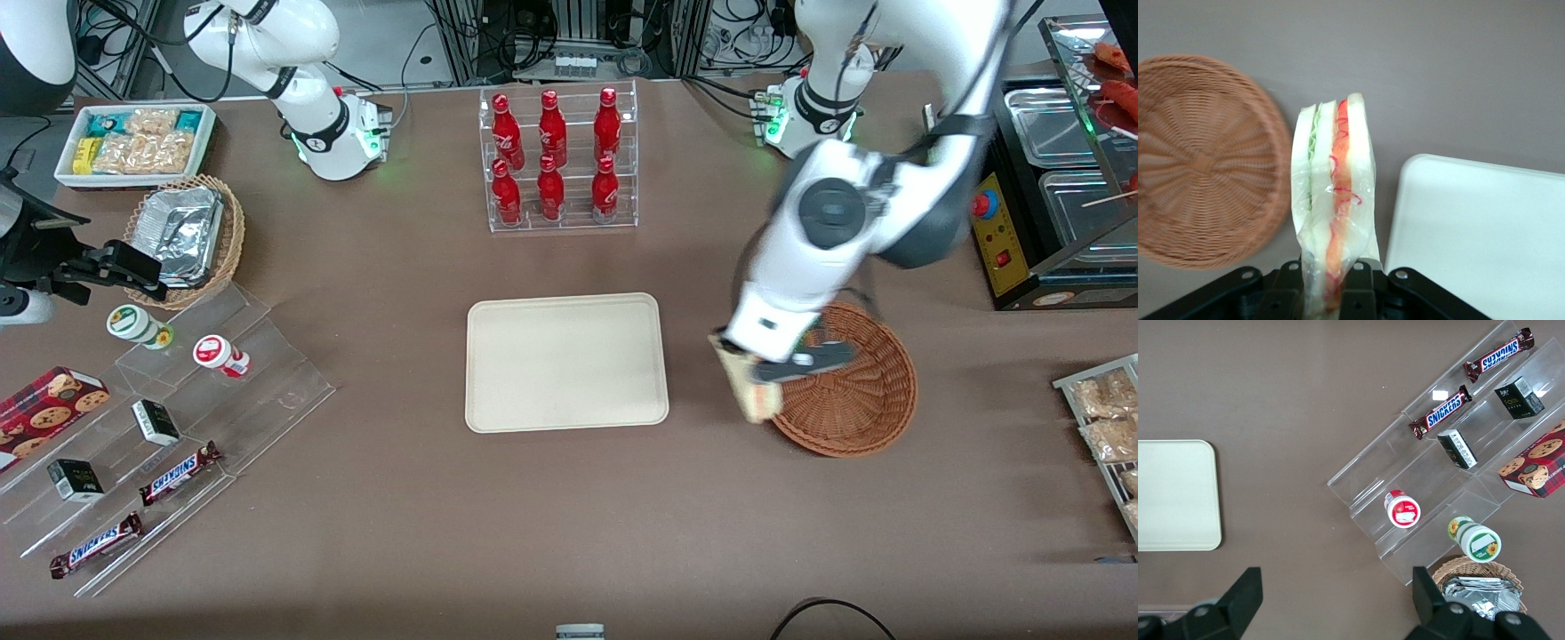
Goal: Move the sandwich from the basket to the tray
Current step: 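Lift the sandwich with the left gripper and carry it over the cream tray, then lower the sandwich onto the tray center and open the left gripper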
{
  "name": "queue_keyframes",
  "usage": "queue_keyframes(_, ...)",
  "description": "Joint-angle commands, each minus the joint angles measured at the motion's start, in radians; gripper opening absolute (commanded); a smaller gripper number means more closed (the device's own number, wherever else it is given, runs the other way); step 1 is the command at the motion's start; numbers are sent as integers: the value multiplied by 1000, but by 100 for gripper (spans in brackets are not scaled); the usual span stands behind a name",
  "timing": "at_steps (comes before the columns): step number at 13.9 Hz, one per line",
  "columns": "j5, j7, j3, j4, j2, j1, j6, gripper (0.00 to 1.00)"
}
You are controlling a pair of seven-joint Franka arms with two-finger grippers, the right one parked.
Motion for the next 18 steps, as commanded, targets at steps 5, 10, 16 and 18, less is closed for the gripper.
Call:
queue_keyframes(5,47,-23,8,173,182,-187,-14,0)
queue_keyframes(10,78,-44,11,282,326,-296,-14,0)
queue_keyframes(16,135,-148,11,340,456,-348,96,0)
queue_keyframes(18,135,-161,13,340,473,-368,108,0)
